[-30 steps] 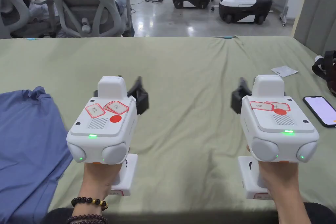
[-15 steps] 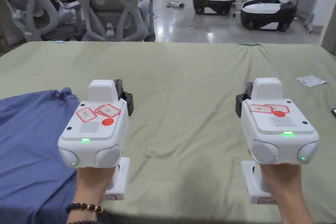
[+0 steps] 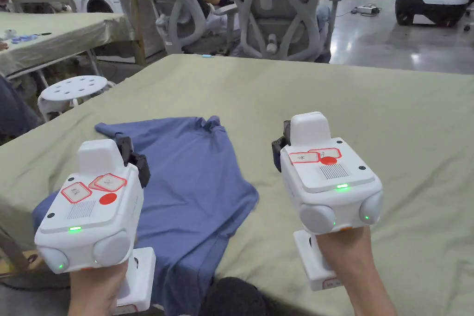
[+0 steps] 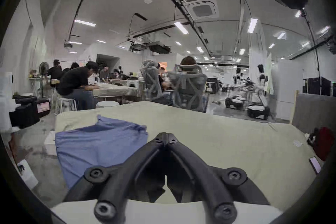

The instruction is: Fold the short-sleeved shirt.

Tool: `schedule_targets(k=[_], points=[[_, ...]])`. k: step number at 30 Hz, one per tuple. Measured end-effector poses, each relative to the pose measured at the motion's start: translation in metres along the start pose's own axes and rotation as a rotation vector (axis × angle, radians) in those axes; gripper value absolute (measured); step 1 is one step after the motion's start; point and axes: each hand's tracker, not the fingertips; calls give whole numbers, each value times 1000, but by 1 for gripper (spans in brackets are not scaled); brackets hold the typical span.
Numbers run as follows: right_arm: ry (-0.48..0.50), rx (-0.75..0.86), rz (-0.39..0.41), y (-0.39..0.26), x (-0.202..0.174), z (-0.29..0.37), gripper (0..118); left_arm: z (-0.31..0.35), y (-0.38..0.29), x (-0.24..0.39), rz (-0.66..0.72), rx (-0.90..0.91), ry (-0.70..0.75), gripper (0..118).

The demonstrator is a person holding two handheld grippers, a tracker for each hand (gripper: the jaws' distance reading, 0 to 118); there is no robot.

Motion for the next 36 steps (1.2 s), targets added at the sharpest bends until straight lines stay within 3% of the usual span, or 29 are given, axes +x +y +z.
schedule_targets(k=[10, 11, 12, 13, 14, 15, 16, 23, 27, 28, 29, 30, 31, 32, 34, 36], points=[[-20, -27, -19, -7, 5, -20, 0, -83, -2, 39, -90, -279, -142, 2], [-25, -29, -19, -8, 7, -23, 0, -100, -3, 43, -82, -291, -160, 12], [-27, -31, -18, -9, 8, -27, 0, -118, -6, 47, -75, -332, -178, 31], [-28, -36, -16, -10, 9, -31, 0, -140, -10, 51, -45, -384, -200, 76], [-29, -43, -18, -11, 11, -34, 0, -165, -16, 56, -37, -460, -225, 110], [-30, -47, -20, -12, 12, -38, 0, -185, -23, 61, -33, -498, -235, 118], [-31, -51, -20, -14, 14, -42, 0, -202, -27, 63, -26, -466, -272, 108], [-30, -89, -20, -32, 24, -71, 0, -317, -80, 95, -89, -667, -308, 109], [-37, -132, -4, -41, 30, -82, 0, -339, -127, 109, -233, -825, -293, 102], [-38, -144, -11, -42, 31, -83, 0, -341, -136, 107, -179, -858, -287, 101], [-34, -145, -18, -44, 33, -82, 0, -340, -126, 103, -157, -798, -284, 93], [-30, -146, -22, -45, 34, -81, 0, -344, -117, 104, -160, -829, -292, 75], [-31, -145, -21, -47, 34, -79, 0, -341, -111, 103, -166, -820, -292, 34], [-34, -143, -19, -48, 34, -78, 0, -337, -106, 100, -158, -775, -293, 2], [-37, -148, -21, -49, 35, -77, 0, -339, -105, 95, -224, -771, -179, 3], [-34, -151, -32, -50, 36, -74, 0, -331, -101, 88, -114, -779, -257, 3]])
